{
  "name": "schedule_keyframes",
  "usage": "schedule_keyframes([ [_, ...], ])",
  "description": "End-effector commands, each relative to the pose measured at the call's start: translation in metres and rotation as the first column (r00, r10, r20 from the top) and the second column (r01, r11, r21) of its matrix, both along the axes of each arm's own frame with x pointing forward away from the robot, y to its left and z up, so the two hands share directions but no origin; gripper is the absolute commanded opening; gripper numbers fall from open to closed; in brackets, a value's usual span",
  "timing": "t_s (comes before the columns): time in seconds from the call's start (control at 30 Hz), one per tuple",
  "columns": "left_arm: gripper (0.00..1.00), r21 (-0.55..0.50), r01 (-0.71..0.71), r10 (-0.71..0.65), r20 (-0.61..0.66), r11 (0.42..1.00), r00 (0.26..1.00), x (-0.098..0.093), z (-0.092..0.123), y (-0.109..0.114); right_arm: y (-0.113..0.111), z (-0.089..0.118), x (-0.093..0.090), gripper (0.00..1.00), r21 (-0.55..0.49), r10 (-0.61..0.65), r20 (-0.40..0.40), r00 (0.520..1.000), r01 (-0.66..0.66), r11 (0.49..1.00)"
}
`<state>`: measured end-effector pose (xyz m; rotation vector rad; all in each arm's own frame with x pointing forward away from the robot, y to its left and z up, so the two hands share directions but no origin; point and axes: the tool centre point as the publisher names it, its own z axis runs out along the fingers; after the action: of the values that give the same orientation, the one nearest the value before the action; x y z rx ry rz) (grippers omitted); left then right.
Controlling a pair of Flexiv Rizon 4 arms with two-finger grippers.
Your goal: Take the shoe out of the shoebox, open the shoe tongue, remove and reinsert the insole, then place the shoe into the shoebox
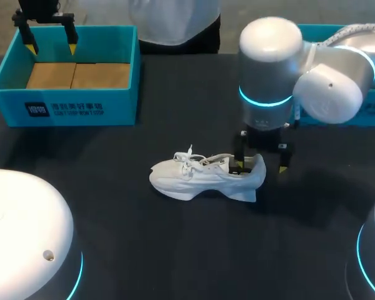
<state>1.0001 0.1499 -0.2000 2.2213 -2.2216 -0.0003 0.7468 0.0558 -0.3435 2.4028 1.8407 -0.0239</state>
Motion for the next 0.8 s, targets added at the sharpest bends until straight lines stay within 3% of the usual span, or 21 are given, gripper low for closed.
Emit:
schedule_keyframes([
  [0.03,1.00,0.000,0.000,0.000,0.000,1.000,1.000,0.000,0.000,0.000,-0.013,0.034,-0.010,1.00,0.023,0.006,0.019,1.000,-0.007,1.000],
  [0.5,1.00,0.000,0.000,0.000,0.000,1.000,1.000,0.000,0.000,0.000,-0.026,0.089,-0.014,1.00,0.117,0.179,0.078,0.981,-0.187,0.975],
  [0.8,1.00,0.000,0.000,0.000,0.000,1.000,1.000,0.000,0.000,0.000,-0.049,0.106,-0.026,1.00,0.188,0.362,0.149,0.920,-0.386,0.903],
])
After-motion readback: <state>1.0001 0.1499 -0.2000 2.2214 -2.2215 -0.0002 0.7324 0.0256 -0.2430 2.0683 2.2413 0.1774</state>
